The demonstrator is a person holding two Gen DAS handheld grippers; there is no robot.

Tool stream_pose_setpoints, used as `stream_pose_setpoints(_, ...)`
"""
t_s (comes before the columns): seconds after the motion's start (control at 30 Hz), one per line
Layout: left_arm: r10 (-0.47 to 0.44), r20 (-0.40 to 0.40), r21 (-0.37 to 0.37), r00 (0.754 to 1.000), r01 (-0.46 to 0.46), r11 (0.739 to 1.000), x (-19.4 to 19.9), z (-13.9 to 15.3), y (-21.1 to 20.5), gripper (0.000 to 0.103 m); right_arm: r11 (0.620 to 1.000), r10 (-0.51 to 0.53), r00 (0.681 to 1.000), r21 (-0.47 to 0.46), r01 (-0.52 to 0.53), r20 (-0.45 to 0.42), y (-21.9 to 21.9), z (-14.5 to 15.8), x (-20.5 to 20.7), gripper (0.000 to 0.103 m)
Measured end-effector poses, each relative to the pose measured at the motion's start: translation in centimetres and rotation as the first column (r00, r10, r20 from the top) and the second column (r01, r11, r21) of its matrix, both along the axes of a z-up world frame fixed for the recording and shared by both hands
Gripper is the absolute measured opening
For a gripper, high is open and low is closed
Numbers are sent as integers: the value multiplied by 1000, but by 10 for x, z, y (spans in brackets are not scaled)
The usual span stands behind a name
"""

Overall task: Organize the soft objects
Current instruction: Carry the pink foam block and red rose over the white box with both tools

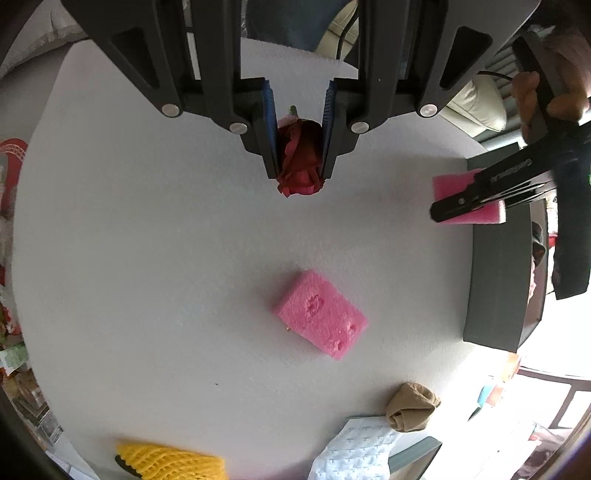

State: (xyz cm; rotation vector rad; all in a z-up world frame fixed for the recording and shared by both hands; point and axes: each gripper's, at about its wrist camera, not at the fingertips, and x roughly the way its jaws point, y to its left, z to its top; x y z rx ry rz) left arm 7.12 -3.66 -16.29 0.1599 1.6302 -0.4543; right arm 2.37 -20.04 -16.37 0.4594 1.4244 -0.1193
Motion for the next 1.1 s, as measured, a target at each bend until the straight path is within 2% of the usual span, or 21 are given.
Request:
stream_pose_setpoints(0.13,-26,15,-12,1000,26,1000,-5,8,-1,24,1000,-4,1000,-14,4,7,32,-6,-11,22)
stream_pose_setpoints(0.2,-40,18,-16,999,40,999,6,4,-31,24,1000,-7,1000,-24,7,13,37,-2,-17,22)
stream_pose_setpoints(0.3,-69,31,-24,997,70,997,-11,2,-42,24,999,-11,1000,-36,12,20,53,-2,-15,22)
stream_pose_setpoints(0.67,-162,95,-90,982,170,981,-4,29,-39,24,995,-34,999,-91,38,38,94,21,-26,22)
stream_pose_setpoints(0.9,-172,119,-135,978,187,973,0,39,-40,24,991,-33,998,-125,39,50,109,39,-33,23)
stream_pose_setpoints(1.1,-154,149,-176,977,180,968,7,51,-32,24,987,-2,998,-163,13,70,117,68,-41,23)
